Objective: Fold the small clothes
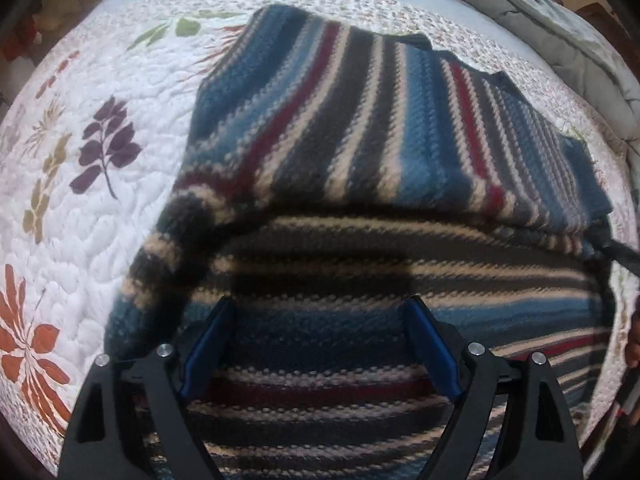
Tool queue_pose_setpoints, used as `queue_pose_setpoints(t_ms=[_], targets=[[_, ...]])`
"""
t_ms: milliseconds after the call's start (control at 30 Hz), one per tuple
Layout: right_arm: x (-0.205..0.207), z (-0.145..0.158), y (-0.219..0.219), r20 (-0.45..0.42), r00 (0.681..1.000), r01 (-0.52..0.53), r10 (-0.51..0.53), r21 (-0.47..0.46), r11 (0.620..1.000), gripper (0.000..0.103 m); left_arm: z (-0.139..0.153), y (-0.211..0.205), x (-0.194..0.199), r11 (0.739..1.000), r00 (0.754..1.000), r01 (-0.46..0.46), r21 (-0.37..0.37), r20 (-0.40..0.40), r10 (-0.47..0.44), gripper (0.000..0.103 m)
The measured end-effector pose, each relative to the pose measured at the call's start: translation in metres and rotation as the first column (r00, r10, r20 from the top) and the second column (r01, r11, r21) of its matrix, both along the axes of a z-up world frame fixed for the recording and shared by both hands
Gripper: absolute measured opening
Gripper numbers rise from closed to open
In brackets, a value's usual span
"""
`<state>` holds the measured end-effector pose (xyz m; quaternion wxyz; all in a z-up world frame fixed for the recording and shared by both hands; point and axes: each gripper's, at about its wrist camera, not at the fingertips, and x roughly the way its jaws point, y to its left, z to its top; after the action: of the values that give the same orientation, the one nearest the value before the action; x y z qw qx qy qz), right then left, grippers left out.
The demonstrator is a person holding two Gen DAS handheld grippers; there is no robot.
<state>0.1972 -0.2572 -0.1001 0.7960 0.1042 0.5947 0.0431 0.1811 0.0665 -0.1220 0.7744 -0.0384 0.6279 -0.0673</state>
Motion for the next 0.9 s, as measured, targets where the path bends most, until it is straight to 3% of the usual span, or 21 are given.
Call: queue_pose_setpoints(t_ms=[67,133,267,500,600,700,900], targets=[[-0.016,0.016,-0.001,0.034,0.999,-0.012,0.012,-0.001,1.0,0.029,0.009,0.003,-0.01,1.0,1.0,0.003,0.012,0.014,-0.003,0.087],[-0.038,0.03,0.001,0.043,0.998,-0.034,0.034,-0.014,0.999,0.042,0.021,0.013,-0.027,1.0,1.0,0.001,-0.004,0.025,-0.001,0.087],[-0.1,0.044,0.001,0.018,0.996,-0.087,0.087,-0.019,0.996,0.046,0.032,0.033,-0.067,1.0,1.0,0.014,0.017,0.02,-0.015,0.087],[-0.213,0.029,-0.01,-0.09,0.995,-0.035,0.035,0.004,0.999,0.053,0.027,0.074,-0.153,0.999,0.999,-0.014,0.044,-0.047,0.016,0.087],[-0.245,0.026,-0.01,-0.109,0.994,-0.012,0.009,-0.031,0.999,0.058,0.026,0.084,-0.182,0.998,0.999,-0.02,0.064,-0.049,0.023,0.087],[-0.267,0.02,-0.007,-0.137,0.991,-0.008,0.005,-0.025,1.0,0.06,0.025,0.094,-0.202,0.995,0.998,-0.036,0.096,-0.054,0.041,0.087],[-0.292,0.005,-0.003,-0.184,0.983,0.002,-0.003,-0.004,1.0,0.064,0.023,0.128,-0.238,0.995,0.992,-0.088,0.047,-0.088,0.092,0.087]])
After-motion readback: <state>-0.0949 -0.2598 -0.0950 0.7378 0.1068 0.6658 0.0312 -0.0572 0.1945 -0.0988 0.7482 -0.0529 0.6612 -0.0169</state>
